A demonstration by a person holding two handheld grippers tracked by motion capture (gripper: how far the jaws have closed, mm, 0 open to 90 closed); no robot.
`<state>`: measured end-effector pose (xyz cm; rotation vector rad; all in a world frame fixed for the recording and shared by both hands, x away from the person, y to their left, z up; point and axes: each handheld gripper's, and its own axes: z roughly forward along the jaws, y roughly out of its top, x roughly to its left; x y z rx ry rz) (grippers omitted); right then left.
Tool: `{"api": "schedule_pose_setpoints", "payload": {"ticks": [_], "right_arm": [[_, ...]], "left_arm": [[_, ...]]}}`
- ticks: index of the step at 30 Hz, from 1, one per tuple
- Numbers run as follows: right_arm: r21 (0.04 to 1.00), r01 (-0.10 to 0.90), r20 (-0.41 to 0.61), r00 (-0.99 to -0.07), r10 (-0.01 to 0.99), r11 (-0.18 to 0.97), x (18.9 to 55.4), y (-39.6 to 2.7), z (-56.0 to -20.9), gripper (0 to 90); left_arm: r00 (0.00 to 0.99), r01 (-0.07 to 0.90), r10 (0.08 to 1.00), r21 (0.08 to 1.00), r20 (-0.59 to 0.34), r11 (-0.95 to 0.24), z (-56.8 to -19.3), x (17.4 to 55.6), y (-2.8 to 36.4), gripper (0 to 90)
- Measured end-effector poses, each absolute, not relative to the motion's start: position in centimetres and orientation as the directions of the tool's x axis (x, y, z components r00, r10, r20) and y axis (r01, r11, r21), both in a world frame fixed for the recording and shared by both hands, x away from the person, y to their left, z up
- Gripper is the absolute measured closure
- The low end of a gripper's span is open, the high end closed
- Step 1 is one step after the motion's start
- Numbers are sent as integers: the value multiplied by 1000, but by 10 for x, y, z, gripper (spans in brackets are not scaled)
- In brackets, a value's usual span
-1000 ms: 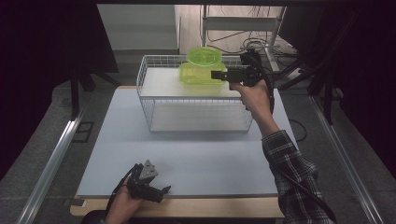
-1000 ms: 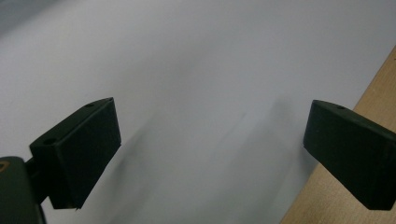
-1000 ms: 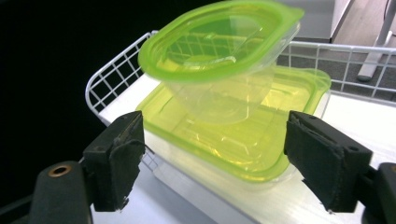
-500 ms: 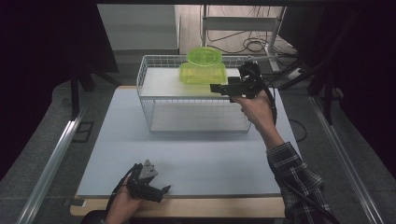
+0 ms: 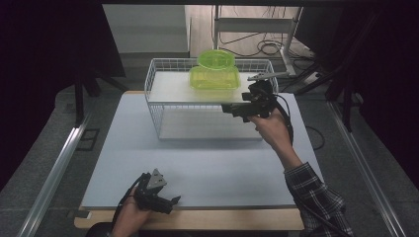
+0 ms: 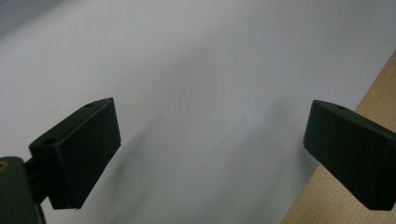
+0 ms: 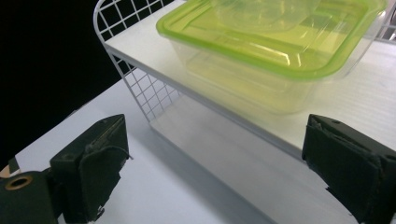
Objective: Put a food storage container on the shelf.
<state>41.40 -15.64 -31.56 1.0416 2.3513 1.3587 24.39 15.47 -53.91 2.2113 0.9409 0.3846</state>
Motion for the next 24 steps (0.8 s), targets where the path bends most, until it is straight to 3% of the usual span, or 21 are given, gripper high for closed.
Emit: {"api": "schedule_pose_setpoints", "payload": {"ticks": [24], "right_arm": [[813,449,111,-745,658,372,383,-172,-363,38]], "left_arm": [[693,512,721,699,9,-500,-540,244,153,35]]}}
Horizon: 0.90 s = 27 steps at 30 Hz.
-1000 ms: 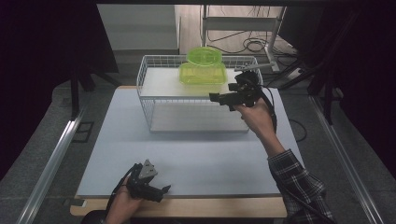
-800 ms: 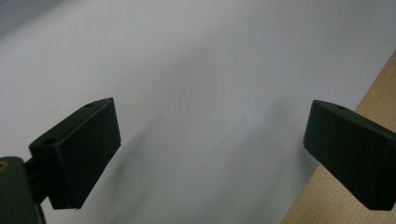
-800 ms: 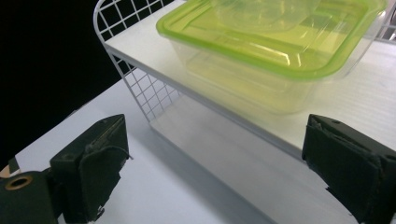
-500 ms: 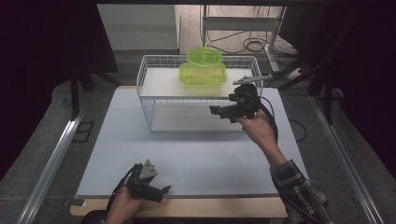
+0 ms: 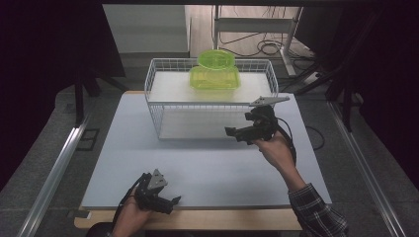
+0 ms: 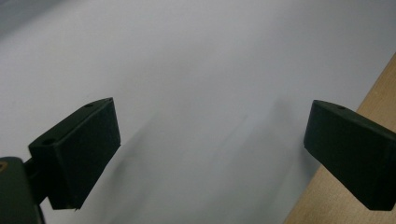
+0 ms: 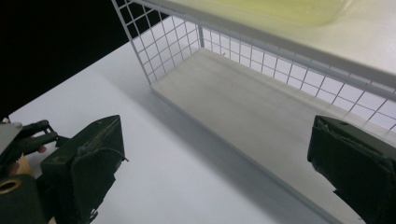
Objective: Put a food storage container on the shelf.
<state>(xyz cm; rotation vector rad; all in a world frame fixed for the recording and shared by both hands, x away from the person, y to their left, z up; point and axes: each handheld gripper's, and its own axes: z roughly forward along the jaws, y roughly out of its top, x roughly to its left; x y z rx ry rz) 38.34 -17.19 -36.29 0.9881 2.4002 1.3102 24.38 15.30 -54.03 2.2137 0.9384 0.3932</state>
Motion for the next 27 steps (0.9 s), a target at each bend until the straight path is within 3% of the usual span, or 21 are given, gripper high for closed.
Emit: {"api": "schedule_pose_setpoints", "payload": {"ticks": [27], "right_arm": [[803,446,42,-704,709,395,334,-207,-430,0]], "left_arm": [[685,511,728,705,11,-492,-539,244,153,30]]}}
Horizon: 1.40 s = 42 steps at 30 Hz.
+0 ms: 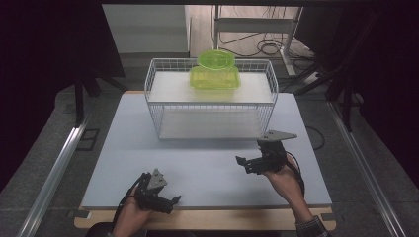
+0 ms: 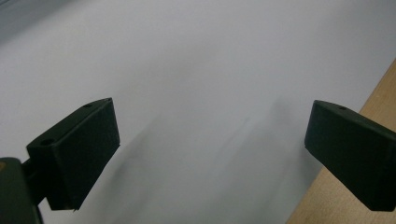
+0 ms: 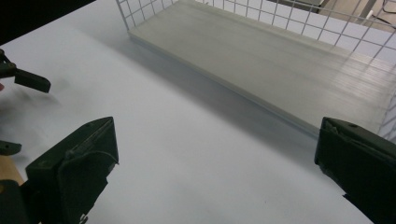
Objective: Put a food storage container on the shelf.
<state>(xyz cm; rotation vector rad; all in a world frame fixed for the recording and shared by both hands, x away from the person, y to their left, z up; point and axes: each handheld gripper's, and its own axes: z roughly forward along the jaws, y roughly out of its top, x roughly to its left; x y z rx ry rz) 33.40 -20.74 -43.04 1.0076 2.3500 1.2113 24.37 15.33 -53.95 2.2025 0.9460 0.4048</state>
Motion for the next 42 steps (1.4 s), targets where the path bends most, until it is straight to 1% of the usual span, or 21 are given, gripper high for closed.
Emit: {"api": "schedule_pose_setpoints", "payload": {"ticks": [13,27,42], "right_arm": [[793,471,51,-683,729,386,318,-226,-455,0],[797,464,10,-651,759,387,298,-243,-480,0],[731,529,15,-644,765,431,295,-244,-509,0]], "left_arm": [[684,509,729,712,6,-484,-539,243,154,28],[690,501,724,712,14,-492,-539,243,153,28],[698,495,716,706,24,-507,-541,242,151,21]]}}
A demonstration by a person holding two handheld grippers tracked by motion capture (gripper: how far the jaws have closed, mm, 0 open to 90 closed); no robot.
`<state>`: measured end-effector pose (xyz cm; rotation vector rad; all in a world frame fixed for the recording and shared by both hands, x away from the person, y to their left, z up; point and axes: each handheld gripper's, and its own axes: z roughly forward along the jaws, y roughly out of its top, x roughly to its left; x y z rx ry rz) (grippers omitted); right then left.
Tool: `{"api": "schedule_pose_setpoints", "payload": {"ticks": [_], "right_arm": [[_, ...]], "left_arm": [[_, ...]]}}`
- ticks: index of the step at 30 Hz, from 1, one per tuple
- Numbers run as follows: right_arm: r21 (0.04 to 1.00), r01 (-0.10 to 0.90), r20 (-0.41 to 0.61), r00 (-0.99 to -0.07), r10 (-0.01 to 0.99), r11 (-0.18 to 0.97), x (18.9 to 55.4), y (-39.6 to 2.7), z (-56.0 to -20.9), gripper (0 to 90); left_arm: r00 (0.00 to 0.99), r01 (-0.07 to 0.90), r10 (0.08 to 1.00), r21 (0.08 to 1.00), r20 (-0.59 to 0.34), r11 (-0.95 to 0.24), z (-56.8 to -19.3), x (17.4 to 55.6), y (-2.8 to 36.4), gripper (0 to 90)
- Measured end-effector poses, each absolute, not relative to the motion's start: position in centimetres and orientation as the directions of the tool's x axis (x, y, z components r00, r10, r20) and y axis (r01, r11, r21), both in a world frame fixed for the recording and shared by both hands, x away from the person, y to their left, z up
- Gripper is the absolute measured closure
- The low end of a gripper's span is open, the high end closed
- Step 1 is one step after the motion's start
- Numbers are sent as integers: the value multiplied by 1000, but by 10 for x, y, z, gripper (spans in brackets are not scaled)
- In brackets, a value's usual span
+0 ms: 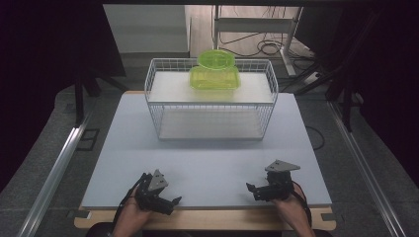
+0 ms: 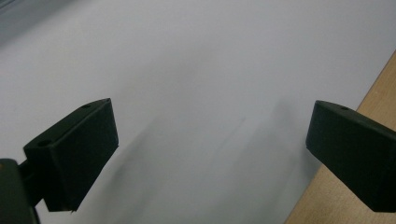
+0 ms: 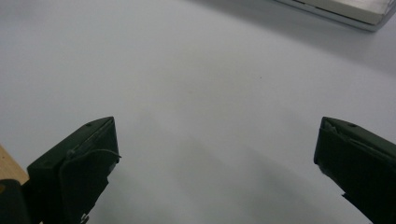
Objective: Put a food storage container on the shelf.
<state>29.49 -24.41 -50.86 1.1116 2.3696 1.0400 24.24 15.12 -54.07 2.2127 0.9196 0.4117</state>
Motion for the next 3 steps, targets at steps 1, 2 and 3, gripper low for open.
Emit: {"api": "schedule_pose_setpoints", "payload": {"ticks": [1,2,3], "right_arm": [[730,533,19,-642,767,428,296,-245,-509,0],[729,535,23,-641,767,426,296,-245,-510,0],[728,539,25,-638,769,423,297,-246,-510,0]], "left_arm": [[697,495,717,706,25,-506,-541,243,151,20],[694,497,719,706,25,-504,-541,243,151,19],[691,500,722,706,24,-502,-541,243,152,17]]}}
